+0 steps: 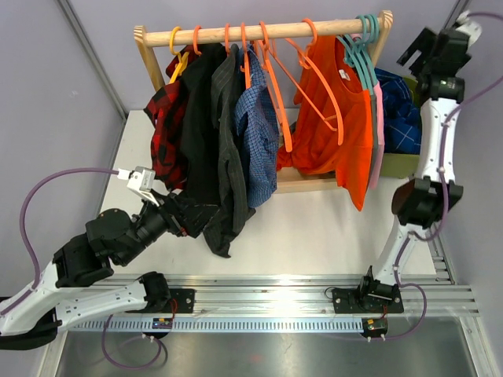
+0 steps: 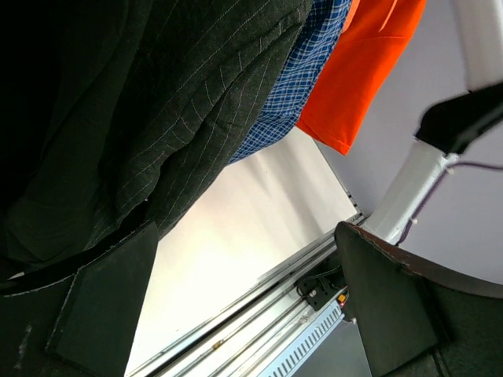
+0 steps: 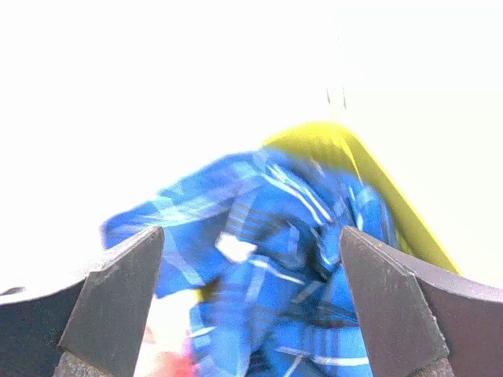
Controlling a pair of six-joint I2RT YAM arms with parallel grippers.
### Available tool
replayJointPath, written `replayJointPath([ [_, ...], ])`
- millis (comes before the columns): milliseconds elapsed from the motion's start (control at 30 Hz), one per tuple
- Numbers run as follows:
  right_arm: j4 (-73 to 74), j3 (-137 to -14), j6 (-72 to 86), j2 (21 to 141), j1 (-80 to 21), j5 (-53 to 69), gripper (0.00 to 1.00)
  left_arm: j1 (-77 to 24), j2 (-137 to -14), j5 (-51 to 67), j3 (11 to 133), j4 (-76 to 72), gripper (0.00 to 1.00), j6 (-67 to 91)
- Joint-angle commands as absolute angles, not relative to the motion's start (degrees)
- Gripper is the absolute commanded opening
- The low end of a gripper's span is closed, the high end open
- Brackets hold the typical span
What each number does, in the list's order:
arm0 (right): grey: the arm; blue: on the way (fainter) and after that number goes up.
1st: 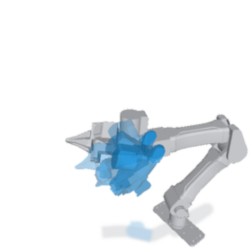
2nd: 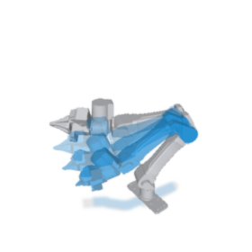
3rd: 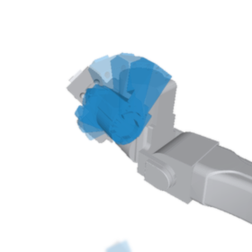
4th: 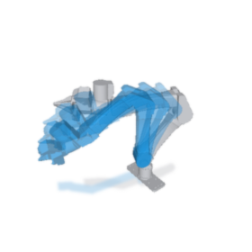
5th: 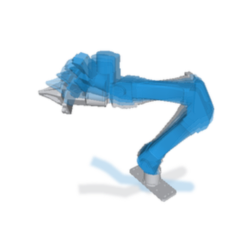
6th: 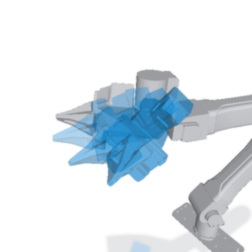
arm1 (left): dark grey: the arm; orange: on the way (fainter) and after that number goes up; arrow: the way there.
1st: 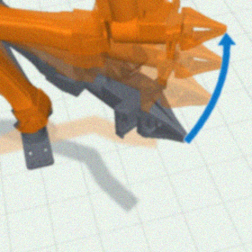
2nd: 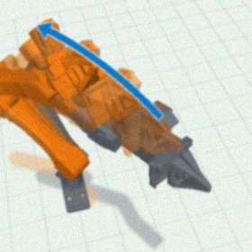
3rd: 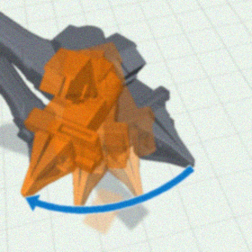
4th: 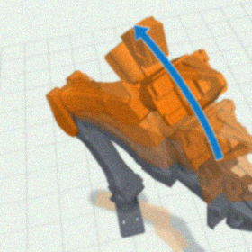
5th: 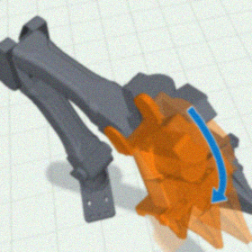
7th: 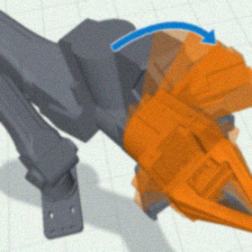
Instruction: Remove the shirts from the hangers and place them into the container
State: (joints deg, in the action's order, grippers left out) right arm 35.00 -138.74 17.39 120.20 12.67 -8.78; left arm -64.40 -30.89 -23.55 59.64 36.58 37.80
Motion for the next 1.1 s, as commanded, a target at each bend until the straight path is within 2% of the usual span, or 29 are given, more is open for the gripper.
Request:
replayJointPath([
  [0, 25.2, -132.9, 13.0, 105.5, 9.8, -7.7, 1.00, -64.5, -29.9, -23.1, 60.9, 35.0, 0.99, 37.3],
  [267, 20.6, -118.5, 10.0, 85.6, 4.8, -8.6, 0.99, -64.5, -28.7, -23.0, 60.7, 34.7, 0.99, 35.9],
  [400, 19.8, -112.4, 10.4, 77.0, 2.6, -4.3, 0.86, -64.4, -28.7, -22.8, 61.3, 34.6, 0.99, 35.2],
  [433, 20.1, -111.4, 10.9, 75.3, 2.3, -2.7, 0.79, -64.4, -28.6, -22.7, 61.3, 34.5, 0.99, 34.9],
  [500, 20.4, -108.8, 12.6, 70.6, 1.2, 1.9, 0.77, -64.4, -28.6, -22.4, 61.5, 34.5, 0.99, 34.7],
  [567, 22.3, -108.0, 14.7, 67.5, 1.1, 9.2, 0.84, -64.5, -28.7, -22.1, 61.5, 34.3, 0.99, 34.5],
  [600, 23.0, -108.0, 16.4, 66.8, 1.0, 12.4, 0.99, -64.4, -28.6, -21.9, 61.5, 34.2, 0.99, 34.4],
  [867, 23.1, -103.4, 25.6, 60.1, 1.0, 35.9, 0.99, -64.4, -28.0, -20.7, 61.4, 33.2, 0.99, 34.5],
  [1067, 27.6, -102.4, 27.7, 59.2, 0.9, 44.5, 0.99, -64.4, -27.5, -19.8, 61.2, 33.2, 0.99, 35.1],
])
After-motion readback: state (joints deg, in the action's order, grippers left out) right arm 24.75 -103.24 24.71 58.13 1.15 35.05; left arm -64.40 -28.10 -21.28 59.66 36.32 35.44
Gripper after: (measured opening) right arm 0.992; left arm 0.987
